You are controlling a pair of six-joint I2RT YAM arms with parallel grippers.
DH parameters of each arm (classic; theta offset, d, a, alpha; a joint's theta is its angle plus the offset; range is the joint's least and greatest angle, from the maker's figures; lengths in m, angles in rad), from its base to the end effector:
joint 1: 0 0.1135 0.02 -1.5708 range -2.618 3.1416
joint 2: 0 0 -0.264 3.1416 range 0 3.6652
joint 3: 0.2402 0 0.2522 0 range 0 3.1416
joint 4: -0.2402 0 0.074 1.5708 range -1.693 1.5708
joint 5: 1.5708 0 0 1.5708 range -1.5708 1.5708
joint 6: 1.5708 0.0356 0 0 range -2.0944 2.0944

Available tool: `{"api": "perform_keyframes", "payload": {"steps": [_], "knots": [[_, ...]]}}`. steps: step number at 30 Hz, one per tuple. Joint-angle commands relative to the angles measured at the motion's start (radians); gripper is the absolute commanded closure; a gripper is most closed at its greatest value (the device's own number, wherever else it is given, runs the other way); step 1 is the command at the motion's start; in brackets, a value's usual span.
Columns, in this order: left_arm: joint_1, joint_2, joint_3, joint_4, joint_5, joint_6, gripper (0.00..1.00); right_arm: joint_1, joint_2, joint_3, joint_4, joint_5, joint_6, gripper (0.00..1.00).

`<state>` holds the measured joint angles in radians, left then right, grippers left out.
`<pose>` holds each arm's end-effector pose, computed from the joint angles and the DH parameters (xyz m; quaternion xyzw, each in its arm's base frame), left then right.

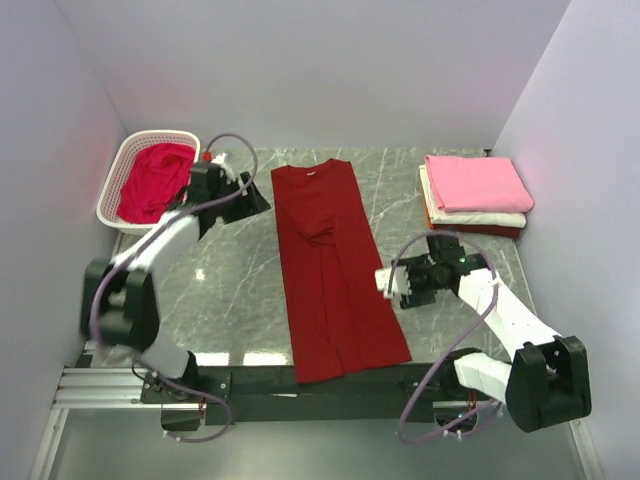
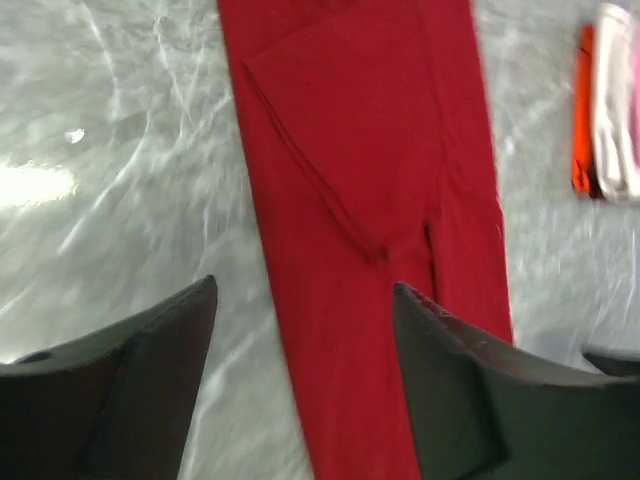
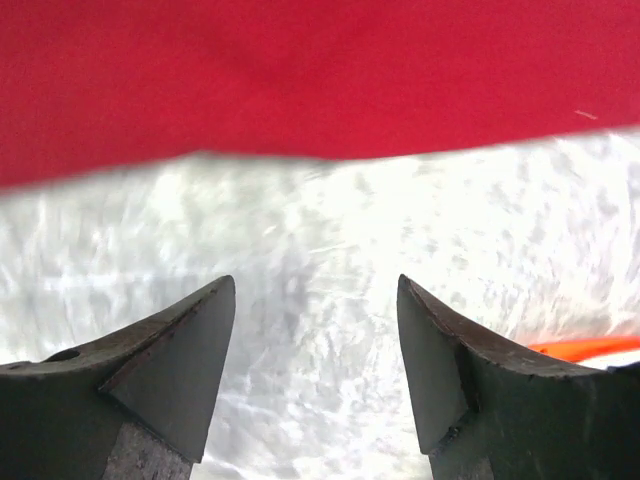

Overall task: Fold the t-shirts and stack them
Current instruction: Fold the tshirt

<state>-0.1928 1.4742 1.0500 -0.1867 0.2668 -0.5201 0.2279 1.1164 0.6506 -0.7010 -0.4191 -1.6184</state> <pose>0.3233 -0.0727 0.2680 -0.0826 0.8774 -0.2703 0.3877 0.1836 0.0574 0.1964 -0.7894 0.5448 0.0308 0.2812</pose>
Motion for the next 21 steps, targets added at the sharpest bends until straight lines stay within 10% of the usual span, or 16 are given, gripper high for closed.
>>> {"api": "perform_keyframes", "payload": {"steps": [1,6,21], "knots": [[-0.004,0.200,0.145,0.018,0.013,-0.126,0.30,-0.059,0.017,0.110,0.050,-0.226,0.268,0.28],[-0.004,0.547,0.454,-0.037,-0.037,-0.112,0.39,-0.081,0.071,0.271,0.123,-0.378,0.725,0.33],[-0.005,0.975,0.916,-0.252,0.025,-0.024,0.65,-0.120,0.053,0.290,0.081,-0.491,0.792,0.33]]}}
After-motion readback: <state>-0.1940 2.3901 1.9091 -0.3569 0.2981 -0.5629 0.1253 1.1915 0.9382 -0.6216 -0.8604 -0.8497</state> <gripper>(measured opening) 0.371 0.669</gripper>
